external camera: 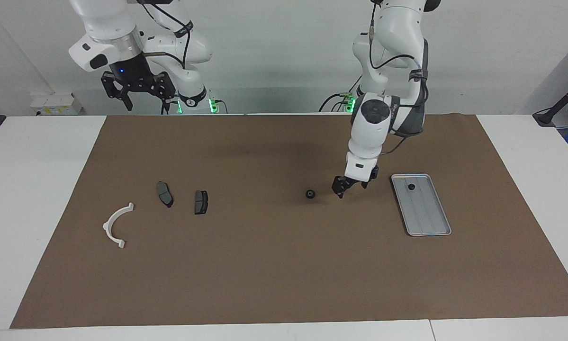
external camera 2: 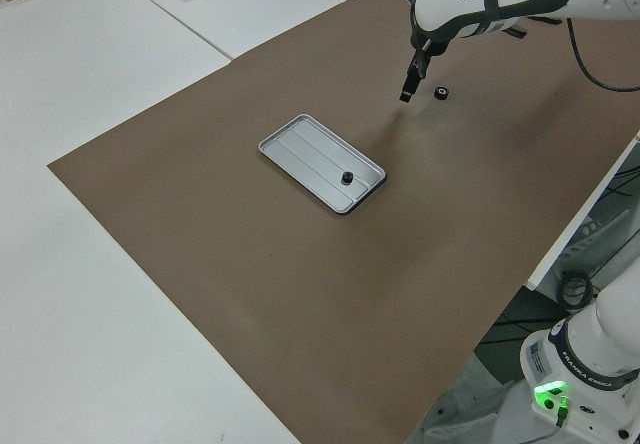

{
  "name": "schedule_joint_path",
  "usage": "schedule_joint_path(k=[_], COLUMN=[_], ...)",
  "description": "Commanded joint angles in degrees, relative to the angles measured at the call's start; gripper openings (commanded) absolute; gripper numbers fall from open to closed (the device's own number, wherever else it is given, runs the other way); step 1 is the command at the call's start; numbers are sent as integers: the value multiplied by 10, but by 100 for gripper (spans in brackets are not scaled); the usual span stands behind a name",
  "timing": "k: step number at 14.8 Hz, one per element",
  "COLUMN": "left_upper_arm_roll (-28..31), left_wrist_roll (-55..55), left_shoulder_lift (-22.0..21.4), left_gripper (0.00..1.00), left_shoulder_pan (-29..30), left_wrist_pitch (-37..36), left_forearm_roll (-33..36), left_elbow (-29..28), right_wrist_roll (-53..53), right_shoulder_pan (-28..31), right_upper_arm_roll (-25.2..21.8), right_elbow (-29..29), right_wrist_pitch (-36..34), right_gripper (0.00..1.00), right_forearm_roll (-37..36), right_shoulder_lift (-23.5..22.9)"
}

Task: Pick bearing gear from pile to tray
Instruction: 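Grasp the second bearing with the left gripper while the right gripper returns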

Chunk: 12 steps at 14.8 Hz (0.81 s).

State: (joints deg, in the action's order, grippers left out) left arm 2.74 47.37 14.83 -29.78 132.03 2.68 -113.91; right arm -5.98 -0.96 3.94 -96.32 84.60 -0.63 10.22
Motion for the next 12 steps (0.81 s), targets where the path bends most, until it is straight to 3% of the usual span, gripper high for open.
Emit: schedule_joint_path(k=[1,12], left_upper_arm_roll=[10,8], left_wrist_roll=[31,93], left_shoulder_lift=[52,71], left_gripper=[100,98], left_shoulder_pan=[-35,-83], left_wrist_pitch=[-11,2], left_forearm_roll=[4,1], left_elbow=[57,61], right_wrist_roll=[10,11], right_shoulder_pan=[4,42], right_upper_arm_roll=[-2,6], right_elbow=[0,0], right_wrist_pitch=[-6,7], right_gripper=[100,100], right_forearm_roll=[12,12], right_shoulder_lift=[-3,-25])
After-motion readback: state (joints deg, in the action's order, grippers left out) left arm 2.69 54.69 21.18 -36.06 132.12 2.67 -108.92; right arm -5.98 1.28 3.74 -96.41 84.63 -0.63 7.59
